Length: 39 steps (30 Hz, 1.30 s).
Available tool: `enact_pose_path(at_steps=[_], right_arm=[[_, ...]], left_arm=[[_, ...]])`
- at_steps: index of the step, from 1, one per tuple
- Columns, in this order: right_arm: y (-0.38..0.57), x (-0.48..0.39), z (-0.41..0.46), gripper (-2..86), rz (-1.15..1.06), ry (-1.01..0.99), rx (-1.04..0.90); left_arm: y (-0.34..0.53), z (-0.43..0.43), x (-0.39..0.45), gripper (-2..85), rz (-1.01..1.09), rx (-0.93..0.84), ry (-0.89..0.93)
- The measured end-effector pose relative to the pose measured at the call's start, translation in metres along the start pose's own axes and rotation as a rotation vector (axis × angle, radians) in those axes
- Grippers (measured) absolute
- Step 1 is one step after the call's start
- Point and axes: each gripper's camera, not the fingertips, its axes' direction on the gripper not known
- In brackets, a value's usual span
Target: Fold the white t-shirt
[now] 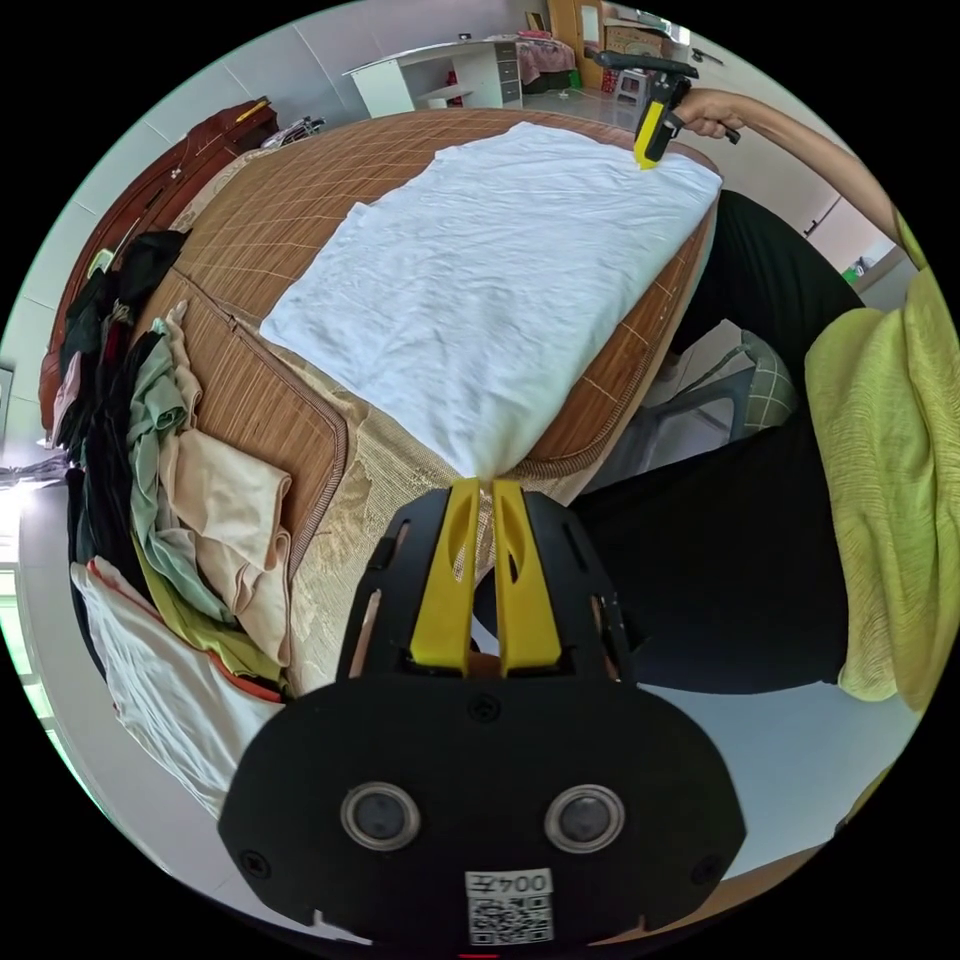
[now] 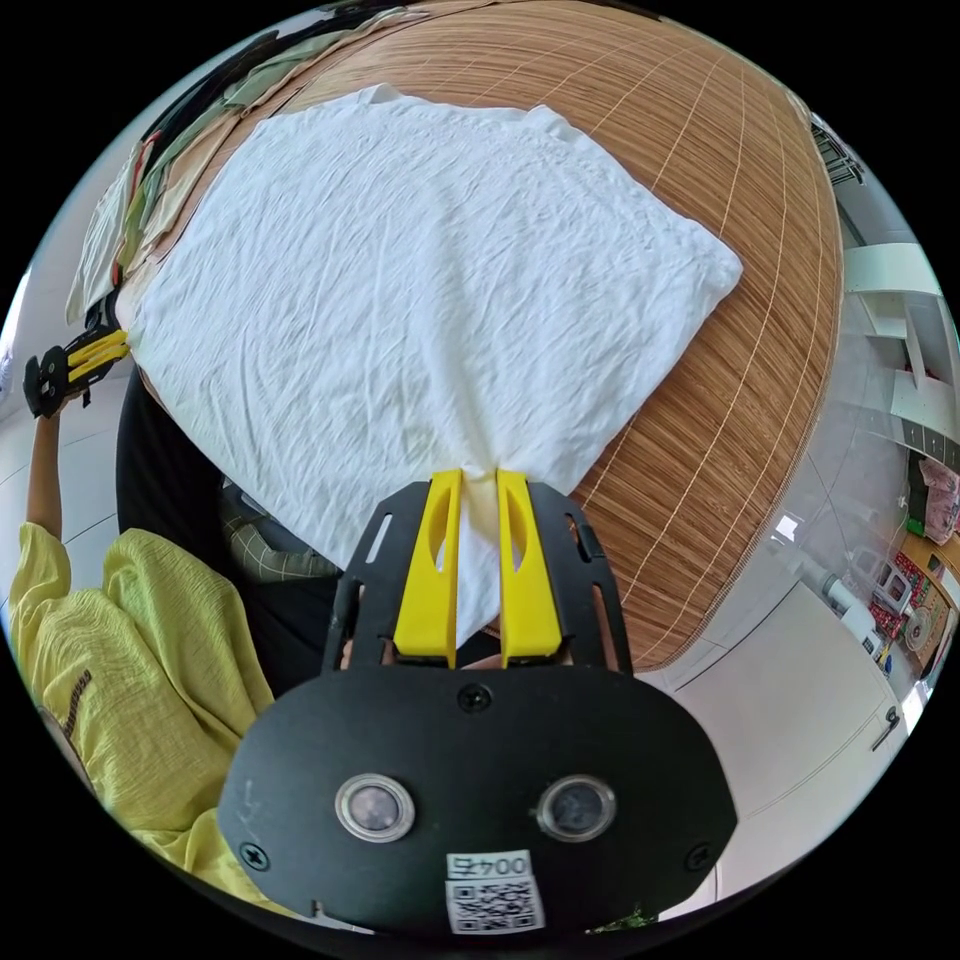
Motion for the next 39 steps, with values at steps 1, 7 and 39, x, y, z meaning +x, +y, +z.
enact_pose_path(at_steps=[1, 7, 39], right_arm=[[0.002, 0.0, 0.007, 6.9, -0.001, 0.001, 0.002], [0.022, -0.004, 0.047, 6.9, -0.022, 0.026, 0.038], [0.329, 0.1, 0.373, 11.3, 0.468, -0.705, 0.662]], left_arm=[[0.001, 0.003, 0.001, 2.7, 0.0, -0.003, -0.005], [0.009, 0.029, 0.013, 2.2, -0.025, 0.009, -0.032], [-0.111, 0.094, 0.307, 11.3, 0.393, 0.324, -0.436]])
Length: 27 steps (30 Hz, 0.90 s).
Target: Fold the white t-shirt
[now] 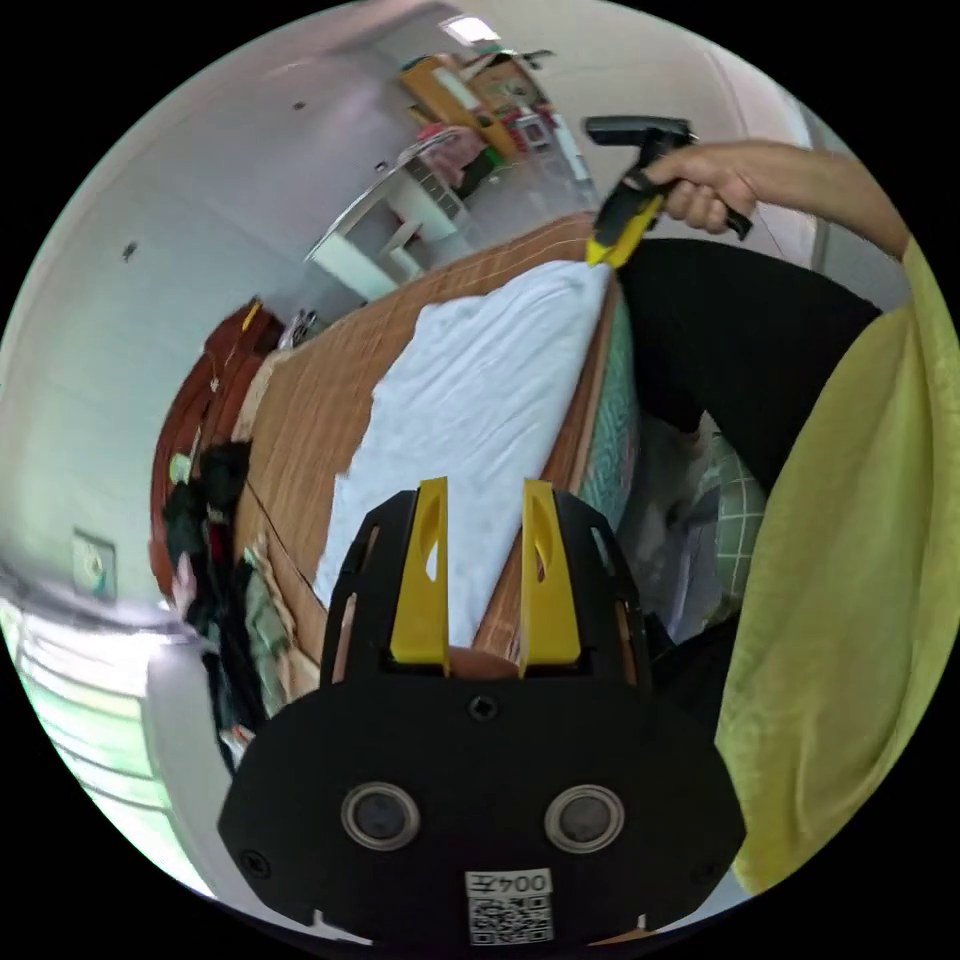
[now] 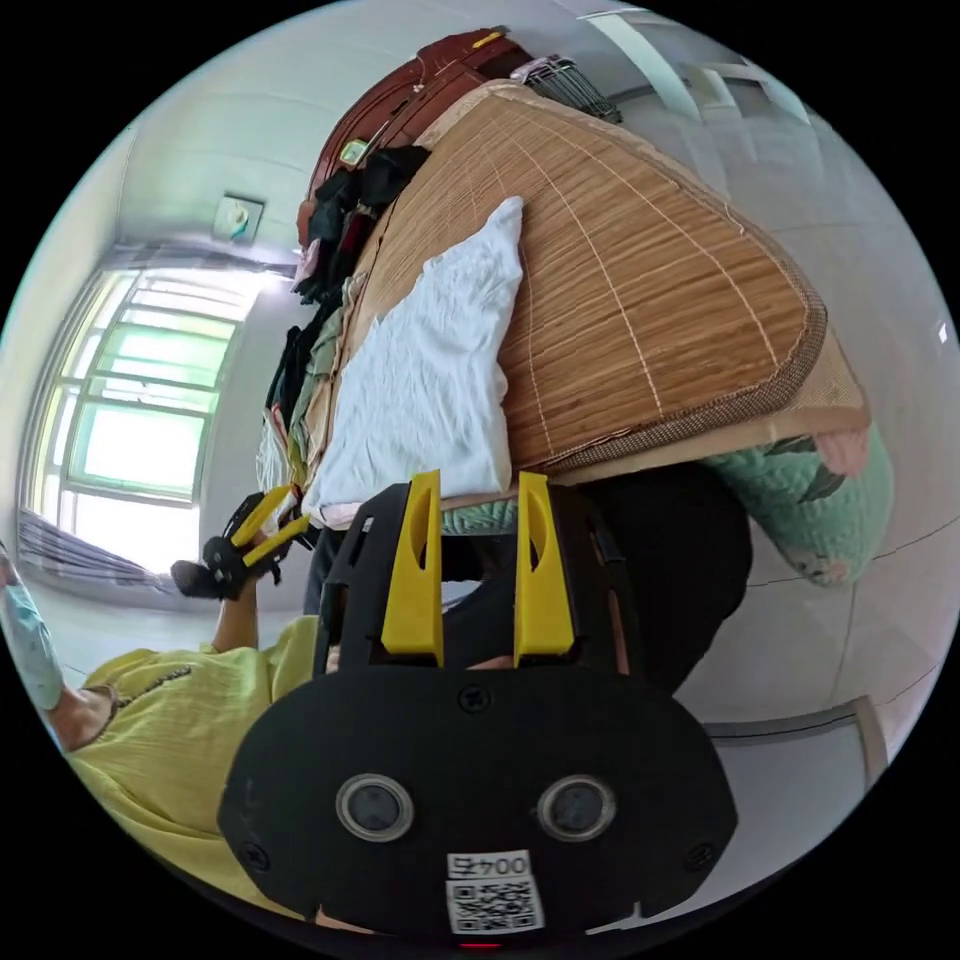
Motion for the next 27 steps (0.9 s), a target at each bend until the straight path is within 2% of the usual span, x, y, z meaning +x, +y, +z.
enact_pose_path(at_steps=[5, 14, 20, 23, 27], right_arm=[[0.017, 0.043, 0.008, 5.7, 0.043, 0.004, 0.042], [0.035, 0.076, -0.004, 1.4, -0.03, -0.096, 0.105], [0.029, 0.087, -0.012, 1.5, -0.081, -0.164, 0.115], [0.027, 0.095, -0.013, 2.2, -0.097, -0.181, 0.103], [0.021, 0.126, -0.026, 7.9, -0.036, -0.263, 0.162]], left_arm=[[-0.059, 0.02, 0.05, 12.5, 0.095, 0.056, 0.086], [-0.125, 0.057, 0.086, 14.0, 0.09, 0.019, 0.044], [-0.149, 0.086, 0.094, 12.6, 0.077, -0.054, -0.053], [-0.151, 0.092, 0.092, 6.2, 0.021, -0.073, -0.139], [-0.139, 0.074, 0.072, 3.5, -0.081, -0.044, -0.092]])
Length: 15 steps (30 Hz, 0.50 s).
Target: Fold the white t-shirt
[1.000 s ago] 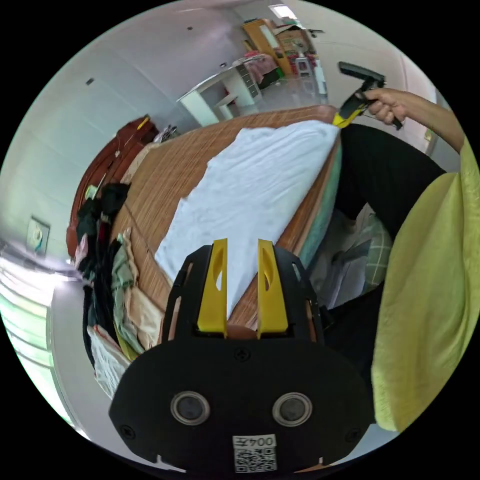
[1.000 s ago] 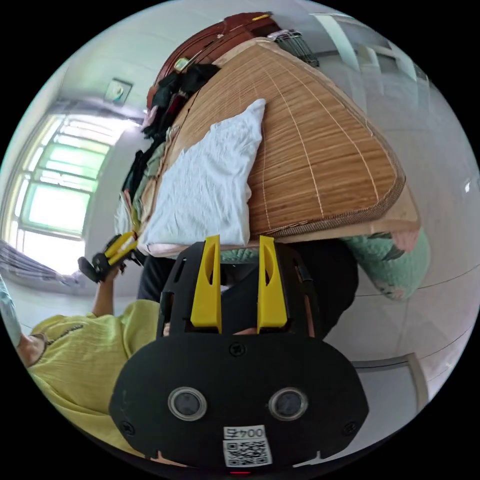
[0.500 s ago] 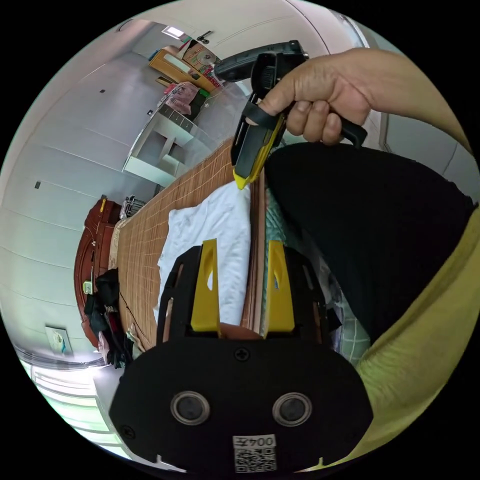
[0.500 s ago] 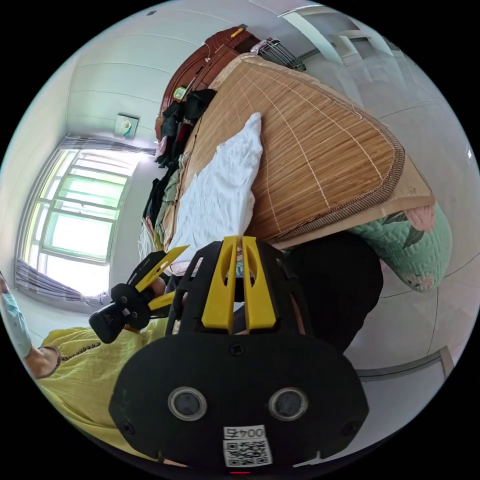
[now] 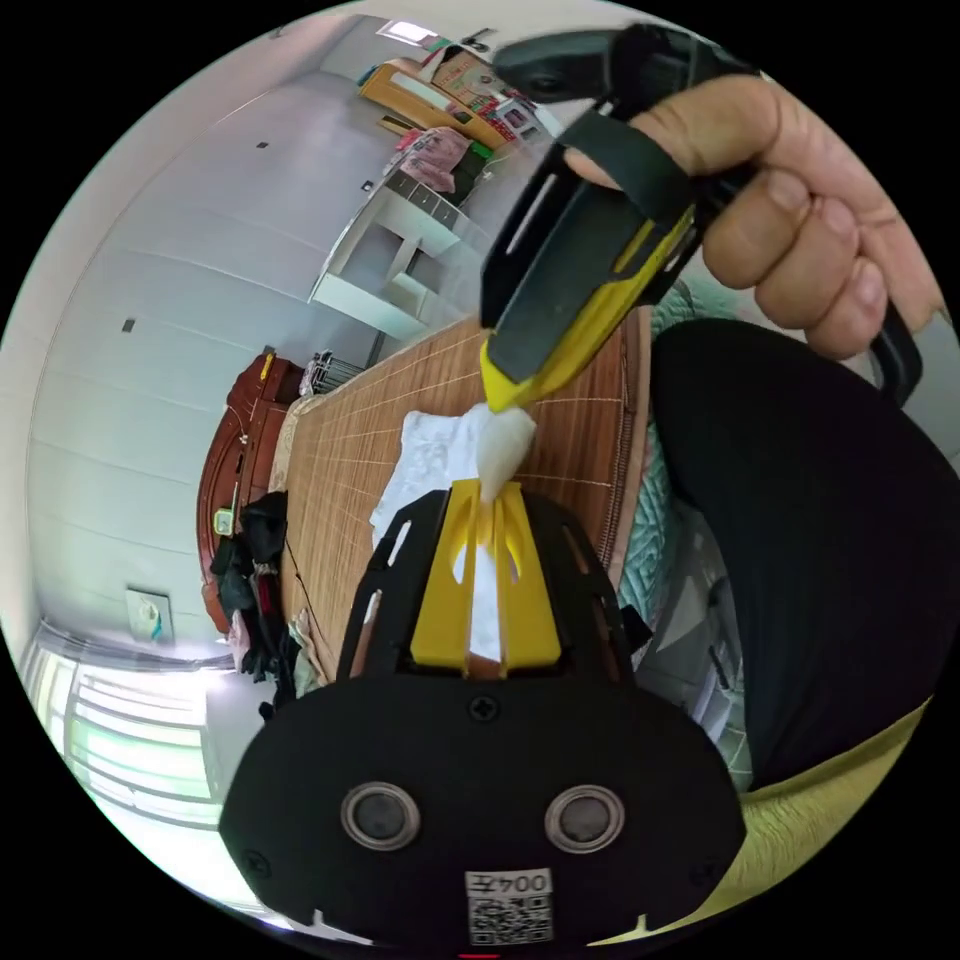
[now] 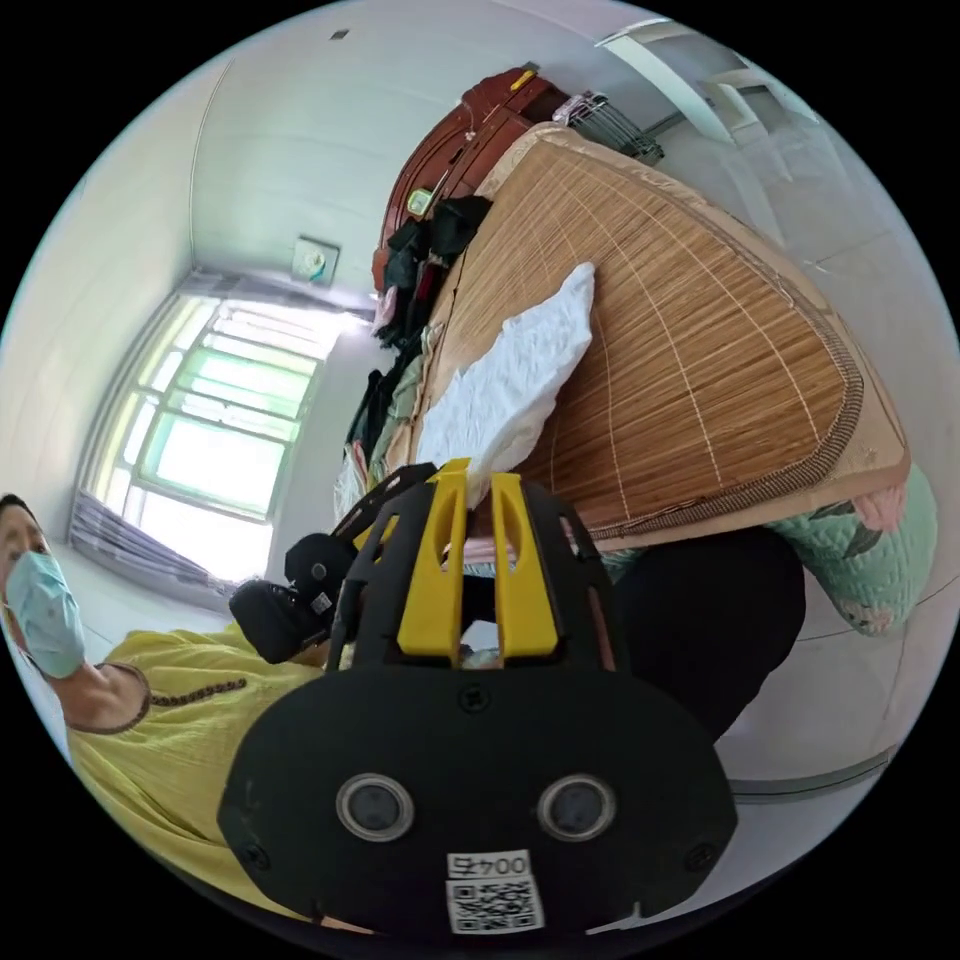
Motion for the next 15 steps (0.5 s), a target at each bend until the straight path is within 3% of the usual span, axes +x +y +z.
enact_pose_path(at_steps=[1, 5, 15], right_arm=[[-0.006, 0.014, -0.007, 13.2, 0.044, -0.032, 0.028], [-0.046, 0.064, -0.007, 18.9, 0.167, -0.189, 0.017], [-0.141, 0.096, 0.062, 18.2, 0.28, -0.26, -0.113]], left_arm=[[0.003, -0.003, -0.003, 3.4, -0.013, 0.003, 0.003], [0.021, -0.019, -0.021, 2.9, -0.081, 0.024, 0.045], [0.044, -0.06, -0.045, 2.4, -0.138, 0.076, 0.125]])
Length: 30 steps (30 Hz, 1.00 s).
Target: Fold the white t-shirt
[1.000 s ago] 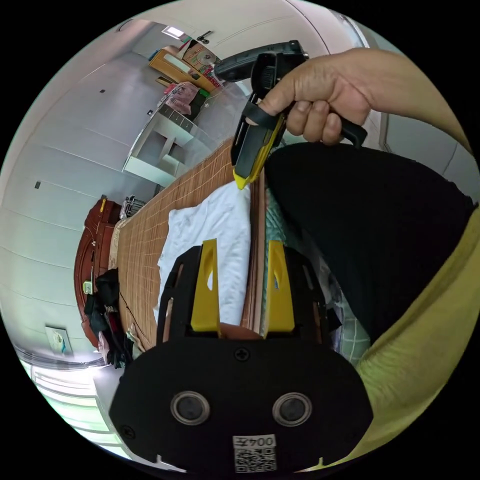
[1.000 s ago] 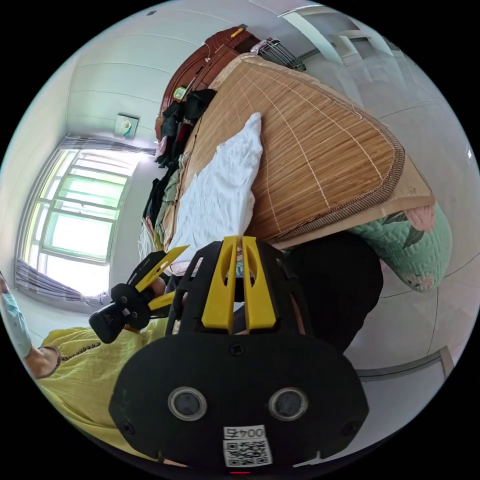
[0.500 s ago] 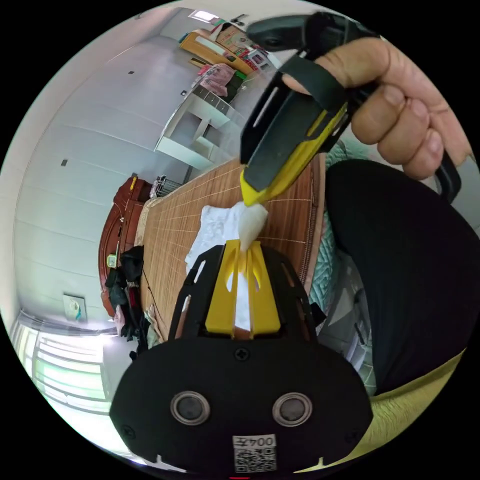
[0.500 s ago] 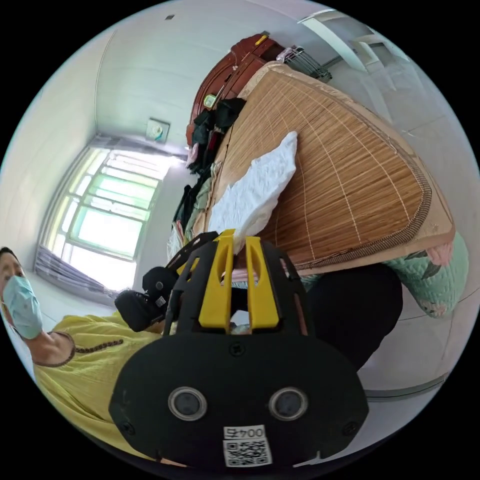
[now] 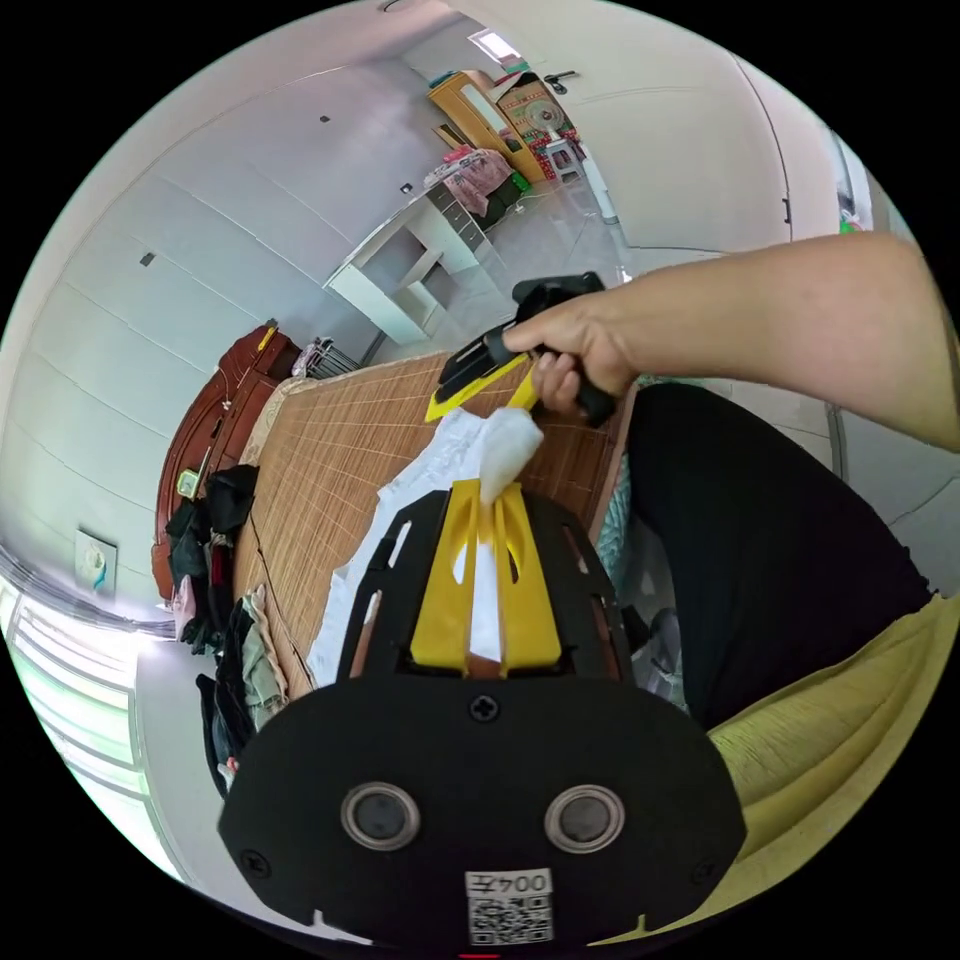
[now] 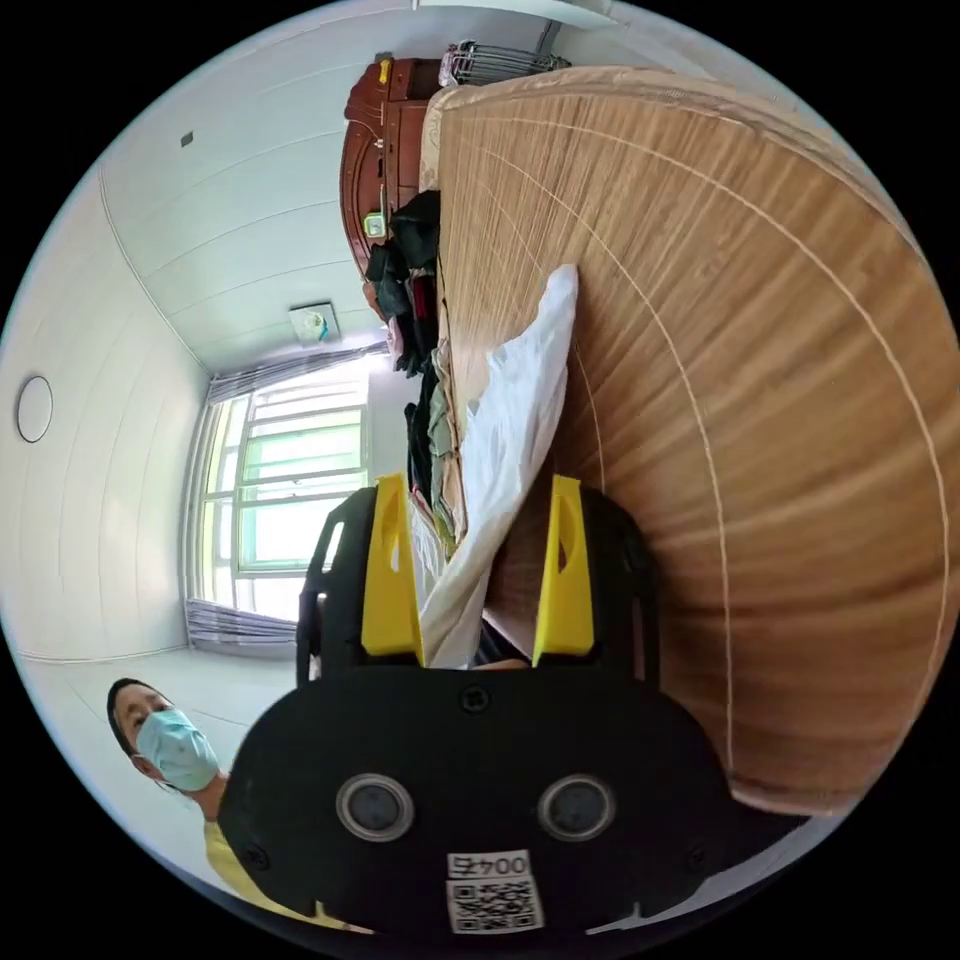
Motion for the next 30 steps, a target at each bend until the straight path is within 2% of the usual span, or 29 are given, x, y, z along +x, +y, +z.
enact_pose_path(at_steps=[8, 12, 20, 30], right_arm=[[-0.036, -0.018, 0.005, 4.6, -0.065, 0.031, 0.001], [-0.029, -0.053, -0.007, 3.6, -0.093, 0.066, 0.044], [-0.036, -0.221, 0.02, 3.5, -0.237, 0.311, 0.022], [-0.058, -0.387, 0.154, 3.9, -0.335, 0.482, -0.113]], left_arm=[[0.011, -0.029, -0.025, 1.9, -0.055, 0.022, 0.091], [0.019, -0.041, -0.051, 1.6, -0.135, 0.042, 0.171], [0.061, -0.073, -0.138, 1.4, -0.422, 0.104, 0.285], [0.165, -0.104, -0.245, 2.5, -0.726, 0.051, 0.195]])
